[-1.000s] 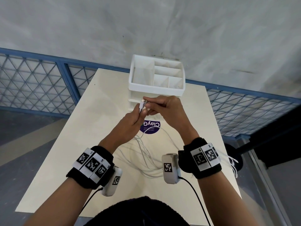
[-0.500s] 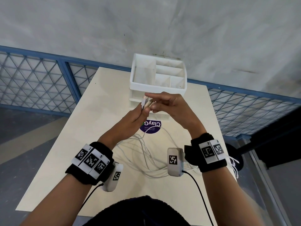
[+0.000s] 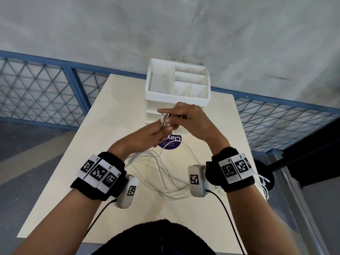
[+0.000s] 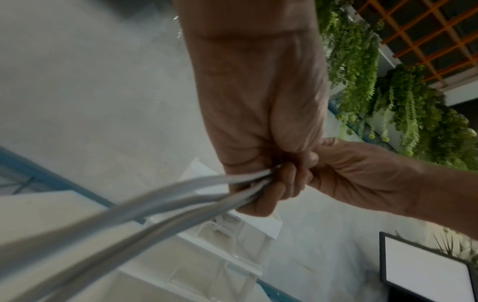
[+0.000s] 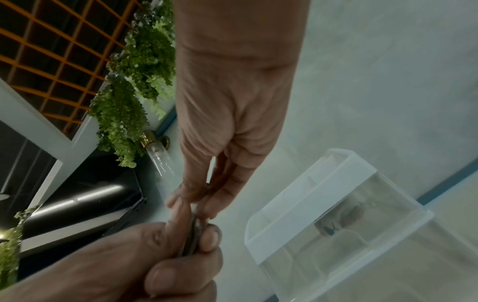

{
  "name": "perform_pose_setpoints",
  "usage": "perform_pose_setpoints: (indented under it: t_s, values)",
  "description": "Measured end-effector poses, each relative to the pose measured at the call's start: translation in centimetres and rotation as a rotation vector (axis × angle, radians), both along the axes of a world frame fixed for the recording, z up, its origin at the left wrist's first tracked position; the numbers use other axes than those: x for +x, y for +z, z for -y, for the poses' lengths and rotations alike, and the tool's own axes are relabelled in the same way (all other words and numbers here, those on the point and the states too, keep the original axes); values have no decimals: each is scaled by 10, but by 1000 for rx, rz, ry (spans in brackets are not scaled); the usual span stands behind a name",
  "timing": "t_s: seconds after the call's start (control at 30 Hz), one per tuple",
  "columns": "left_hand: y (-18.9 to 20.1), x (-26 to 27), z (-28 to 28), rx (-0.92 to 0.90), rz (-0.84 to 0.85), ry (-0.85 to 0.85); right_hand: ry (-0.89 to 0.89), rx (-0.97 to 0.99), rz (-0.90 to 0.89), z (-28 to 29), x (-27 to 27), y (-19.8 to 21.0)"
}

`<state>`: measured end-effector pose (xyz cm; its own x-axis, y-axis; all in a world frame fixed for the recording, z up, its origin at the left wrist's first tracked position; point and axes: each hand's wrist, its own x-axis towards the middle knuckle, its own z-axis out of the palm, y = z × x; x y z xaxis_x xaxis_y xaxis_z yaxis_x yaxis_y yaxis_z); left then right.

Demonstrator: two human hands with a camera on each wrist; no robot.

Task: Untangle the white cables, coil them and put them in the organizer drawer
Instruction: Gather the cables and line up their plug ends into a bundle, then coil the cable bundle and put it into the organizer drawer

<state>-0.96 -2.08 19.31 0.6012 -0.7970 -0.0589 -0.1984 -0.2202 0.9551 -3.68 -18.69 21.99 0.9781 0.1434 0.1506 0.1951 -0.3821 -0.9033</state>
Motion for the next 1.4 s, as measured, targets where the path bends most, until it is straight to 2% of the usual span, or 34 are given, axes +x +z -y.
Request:
perform_pose_setpoints:
  t_s: [0.07, 0.1, 0.17, 0.2, 0.23, 0.3, 0.37, 0.43, 0.6, 0.7, 0.77, 0.87, 1.0, 1.07, 1.1, 1.17, 1.2, 1.23, 1.33, 1.4]
  values:
    - [0, 1, 1, -73, -82, 76, -66, 1, 42, -1, 0, -2]
    - [1, 1, 3, -133, -130, 139, -126, 63, 39, -2, 1, -6]
    - [6, 2, 7, -303, -204, 234, -237, 347, -128, -13, 0, -18]
    - [8, 4, 8, -388, -248, 265, -233, 487, -252, -22, -1, -26]
    - [11, 7, 8, -469, -311, 290, -183, 587, -372, -30, -2, -33]
    - [15, 13, 7, -582, -396, 329, 19, 644, -524, -48, -8, -42]
    - [17, 17, 1, -625, -414, 354, 146, 622, -520, -54, -15, -44]
    - [16, 21, -9, -656, -408, 399, 179, 535, -436, -47, -18, -43]
    - [9, 27, -35, -700, -393, 535, 137, 98, -335, -16, -23, -29]
    - [0, 26, -36, -699, -437, 612, 87, -231, -232, -6, -17, -19]
    - [-11, 27, -33, -674, -545, 684, 56, -398, -171, 0, -14, -15]
    - [-29, 25, -27, -581, -781, 744, 25, -480, -135, 5, -14, -10]
    - [-45, 15, -23, -297, -1014, 690, 28, -537, -184, 9, -19, 8]
    - [-53, 9, -24, -133, -954, 590, 61, -581, -219, 14, -21, 20]
    - [-58, 7, -24, -35, -825, 526, 81, -612, -240, 16, -21, 25]
    - [-56, 2, -20, 129, -395, 451, 122, -677, -278, 18, -20, 30]
    - [-47, -3, -16, 123, -212, 423, 145, -699, -293, 18, -19, 30]
    - [-36, -8, -13, 76, -118, 353, 166, -712, -301, 17, -18, 30]
    - [-21, -20, -7, 34, -95, 137, 190, -689, -297, 16, -16, 29]
    - [-23, -25, -9, 28, -157, 103, 163, -624, -293, 22, -16, 33]
